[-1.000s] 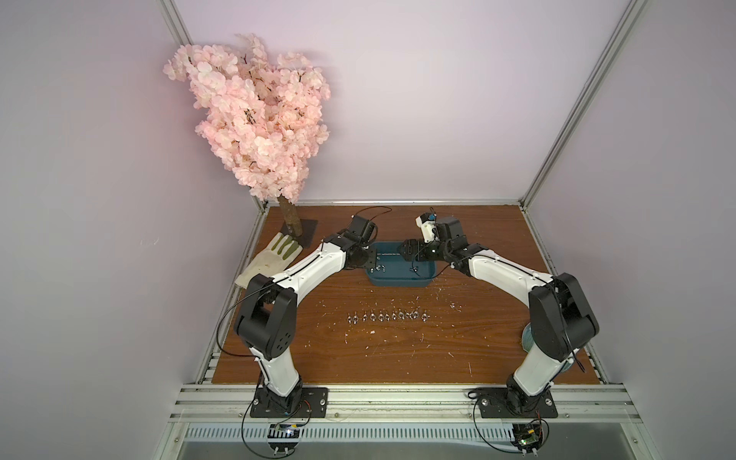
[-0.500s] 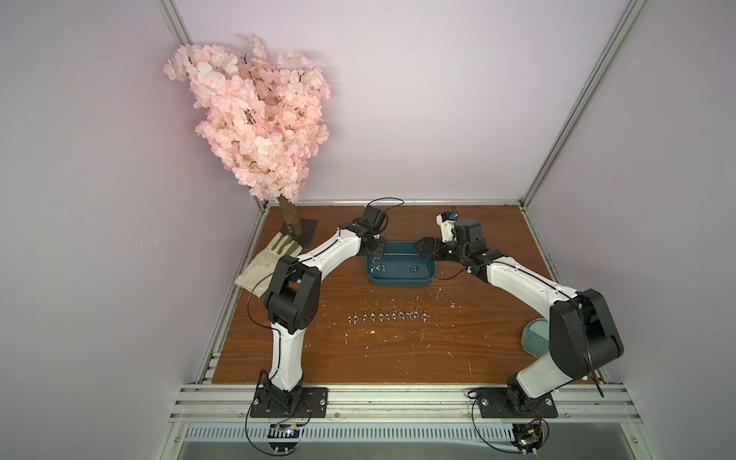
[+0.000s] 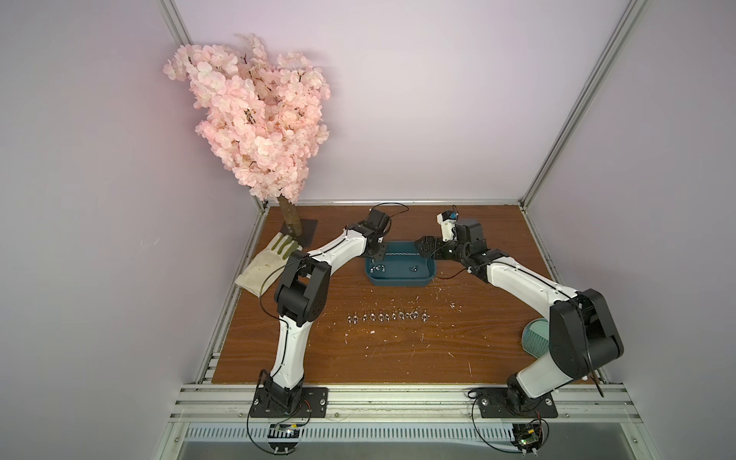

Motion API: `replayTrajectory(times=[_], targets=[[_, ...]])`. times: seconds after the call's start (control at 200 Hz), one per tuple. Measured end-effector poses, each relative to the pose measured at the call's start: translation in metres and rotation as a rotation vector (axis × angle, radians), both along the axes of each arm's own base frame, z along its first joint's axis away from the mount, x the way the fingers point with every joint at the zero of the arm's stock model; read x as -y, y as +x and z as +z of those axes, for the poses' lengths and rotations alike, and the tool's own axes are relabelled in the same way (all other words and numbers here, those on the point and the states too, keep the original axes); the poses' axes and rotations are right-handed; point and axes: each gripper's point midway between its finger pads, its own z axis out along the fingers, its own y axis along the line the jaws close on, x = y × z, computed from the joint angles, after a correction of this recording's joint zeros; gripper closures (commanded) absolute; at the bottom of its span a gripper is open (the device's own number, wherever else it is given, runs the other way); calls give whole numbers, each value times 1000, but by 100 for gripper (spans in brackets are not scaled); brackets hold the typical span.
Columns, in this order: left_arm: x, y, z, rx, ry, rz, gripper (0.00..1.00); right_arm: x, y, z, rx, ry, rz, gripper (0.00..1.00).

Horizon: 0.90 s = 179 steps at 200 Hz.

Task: Take out the wing nut from the storage box
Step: Pick up the wing nut from the storage box.

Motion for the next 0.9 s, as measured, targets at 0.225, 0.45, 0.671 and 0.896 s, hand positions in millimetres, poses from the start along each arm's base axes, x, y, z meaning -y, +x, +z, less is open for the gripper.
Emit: replayTrajectory(times=[0.225,0.45,0.671,0.896], targets=[[2,3,-13,-11,24,-15,76,2,1,0,0,1,-3,1],[1,3,-17,-14,40,-22,75,2,1,-1,-3,1,-3,1],[-3,0,-21,-16,75,-12,75,2,0,-1,-5,3,-4,1],[-10,-2,-21,-5,124,23,74,2,1,-1,-2,9,-5,1]])
